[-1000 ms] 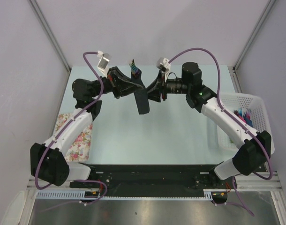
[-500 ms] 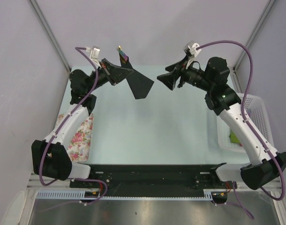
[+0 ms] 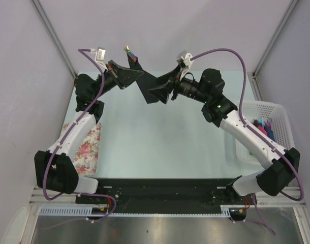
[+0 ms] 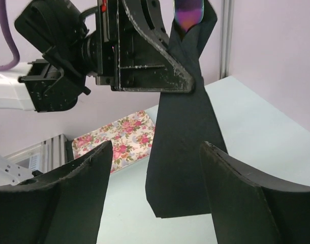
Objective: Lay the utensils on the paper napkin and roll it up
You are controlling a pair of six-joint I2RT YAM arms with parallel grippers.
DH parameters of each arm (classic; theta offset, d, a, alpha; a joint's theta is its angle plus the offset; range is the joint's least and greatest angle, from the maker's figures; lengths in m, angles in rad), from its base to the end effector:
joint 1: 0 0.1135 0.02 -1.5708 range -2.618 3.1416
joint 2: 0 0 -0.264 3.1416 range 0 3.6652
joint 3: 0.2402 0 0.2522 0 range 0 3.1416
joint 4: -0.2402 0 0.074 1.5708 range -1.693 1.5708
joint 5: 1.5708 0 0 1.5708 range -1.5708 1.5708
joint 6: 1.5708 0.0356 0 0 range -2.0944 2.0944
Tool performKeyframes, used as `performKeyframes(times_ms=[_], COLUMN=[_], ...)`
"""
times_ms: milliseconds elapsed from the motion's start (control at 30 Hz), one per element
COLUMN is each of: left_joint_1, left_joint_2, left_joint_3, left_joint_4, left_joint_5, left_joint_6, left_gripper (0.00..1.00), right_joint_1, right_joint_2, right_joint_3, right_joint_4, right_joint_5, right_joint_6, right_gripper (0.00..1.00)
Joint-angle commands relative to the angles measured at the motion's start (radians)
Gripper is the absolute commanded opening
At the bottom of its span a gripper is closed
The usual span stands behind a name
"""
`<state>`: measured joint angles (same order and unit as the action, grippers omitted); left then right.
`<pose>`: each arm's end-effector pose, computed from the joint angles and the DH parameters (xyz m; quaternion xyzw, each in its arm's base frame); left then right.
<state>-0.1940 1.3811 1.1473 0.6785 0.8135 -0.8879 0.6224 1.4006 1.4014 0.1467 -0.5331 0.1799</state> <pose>0.3005 -0.0854 0.4167 0.1479 0.5748 -0.5810 0.5570 0.2525 0.2034 0.4493 -0.3329 0.5709 0.4436 0.6054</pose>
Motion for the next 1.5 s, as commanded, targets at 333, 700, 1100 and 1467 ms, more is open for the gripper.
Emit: performKeyframes(times_ms=[333,700,1100,1467], left_joint_1=[-0.001,-0.002,-0.022,-0.027], left_joint_2=[-0.028,-0.013,-0.013,-0.004], left_joint_3=[0.037,0.037,0.026,0.032], left_joint_4=[0.130,0.204,0.273,0.283], left_joint_5=[-0.001,0.065,0.116,0.105], left_joint_6=[-0.071,-0.125,-0.166,-0.171], left_gripper=[0.00,0.00,0.00,0.00], right_joint_1=[0.027,0.026,0.023,0.025], right_joint_2=[0.069,0.098,0.138,0.149], right_joint_3=[-0.041,-0.030,0.011,0.018], right_joint_4=[0.166,0.192,0.197,0.223], right_joint_5=[-0.024,-0.090,-0.183,-0.304], right_joint_6=[-0.059,-0.022,0.021,0.084], right_gripper=[0.64,0.68,0.66,0.36])
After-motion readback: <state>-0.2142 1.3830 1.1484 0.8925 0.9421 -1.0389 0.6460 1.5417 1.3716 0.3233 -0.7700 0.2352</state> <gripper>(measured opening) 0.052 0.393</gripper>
